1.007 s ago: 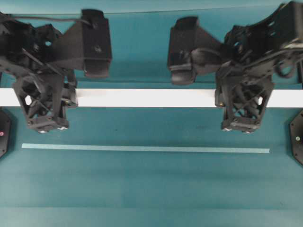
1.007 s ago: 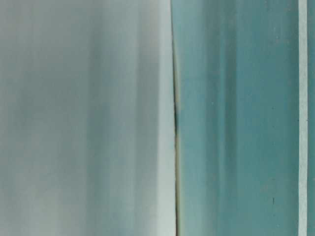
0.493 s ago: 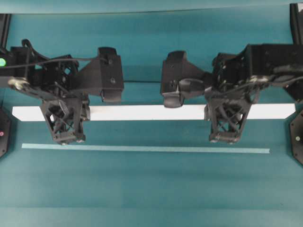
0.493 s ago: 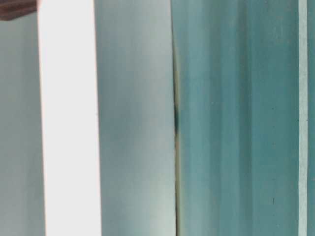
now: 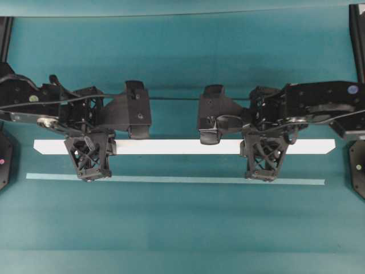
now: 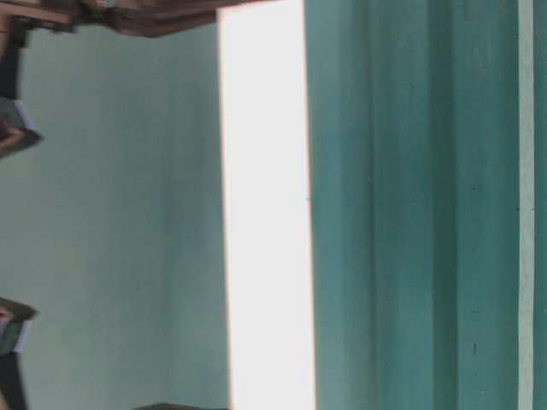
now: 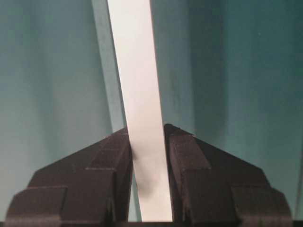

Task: Lift a wooden board with both hands.
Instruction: 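Lower the board with both grippers back toward the table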

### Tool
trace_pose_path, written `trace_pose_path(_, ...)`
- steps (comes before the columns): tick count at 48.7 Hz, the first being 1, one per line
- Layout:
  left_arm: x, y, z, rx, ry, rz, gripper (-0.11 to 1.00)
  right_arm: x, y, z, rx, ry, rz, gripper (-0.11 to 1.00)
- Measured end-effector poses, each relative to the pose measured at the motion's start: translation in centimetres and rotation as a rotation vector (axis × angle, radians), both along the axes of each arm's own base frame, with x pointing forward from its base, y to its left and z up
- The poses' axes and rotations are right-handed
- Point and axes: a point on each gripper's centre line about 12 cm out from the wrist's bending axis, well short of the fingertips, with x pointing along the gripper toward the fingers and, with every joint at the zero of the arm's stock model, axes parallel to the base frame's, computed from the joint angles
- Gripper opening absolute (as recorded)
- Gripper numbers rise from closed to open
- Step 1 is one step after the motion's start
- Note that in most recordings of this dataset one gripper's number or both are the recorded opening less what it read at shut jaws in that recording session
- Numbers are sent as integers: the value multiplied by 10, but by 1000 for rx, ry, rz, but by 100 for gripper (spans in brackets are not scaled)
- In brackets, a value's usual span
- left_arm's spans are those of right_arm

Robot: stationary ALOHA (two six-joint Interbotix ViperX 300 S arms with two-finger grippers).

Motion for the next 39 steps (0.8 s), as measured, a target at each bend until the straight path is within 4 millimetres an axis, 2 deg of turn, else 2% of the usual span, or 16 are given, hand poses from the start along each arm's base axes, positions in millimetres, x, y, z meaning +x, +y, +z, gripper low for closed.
trace_pose_path(29, 3, 0, -51, -3, 4, 8, 18, 4, 3, -54, 2, 0, 6, 21)
trace_pose_path(39, 4, 0, -65, -5, 10, 10, 18, 5, 5, -65, 3, 9, 9, 21)
